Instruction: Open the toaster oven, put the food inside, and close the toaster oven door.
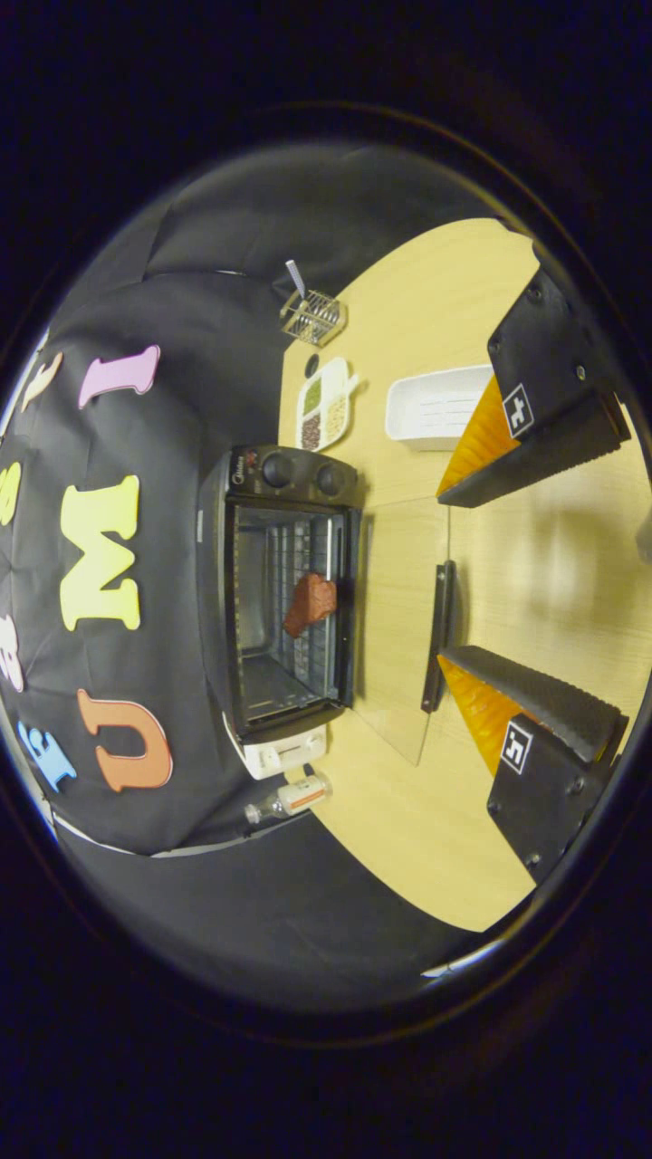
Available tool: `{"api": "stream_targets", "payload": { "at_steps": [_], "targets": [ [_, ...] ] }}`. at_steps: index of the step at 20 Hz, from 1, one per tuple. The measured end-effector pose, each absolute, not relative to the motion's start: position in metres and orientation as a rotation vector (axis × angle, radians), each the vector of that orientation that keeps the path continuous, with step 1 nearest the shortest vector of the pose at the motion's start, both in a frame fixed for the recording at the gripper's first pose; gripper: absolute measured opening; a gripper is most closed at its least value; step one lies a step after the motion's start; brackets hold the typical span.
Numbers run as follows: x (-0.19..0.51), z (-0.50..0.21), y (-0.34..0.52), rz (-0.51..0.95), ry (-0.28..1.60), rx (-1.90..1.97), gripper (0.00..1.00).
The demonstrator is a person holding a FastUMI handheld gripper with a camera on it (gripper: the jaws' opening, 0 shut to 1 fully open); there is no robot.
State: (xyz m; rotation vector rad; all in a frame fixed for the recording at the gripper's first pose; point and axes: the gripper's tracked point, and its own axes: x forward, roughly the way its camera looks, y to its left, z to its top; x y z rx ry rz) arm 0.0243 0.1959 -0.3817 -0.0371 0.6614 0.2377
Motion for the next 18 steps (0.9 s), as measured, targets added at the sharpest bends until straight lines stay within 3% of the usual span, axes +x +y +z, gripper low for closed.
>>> {"api": "stream_targets", "payload": {
  "at_steps": [8, 18],
  "targets": [
    [0.025, -0.456, 0.217, 0.230, 0.758, -0.038, 0.98],
    [0.073, -0.486, 0.253, 0.258, 0.766, -0.084, 0.98]
  ]
}}
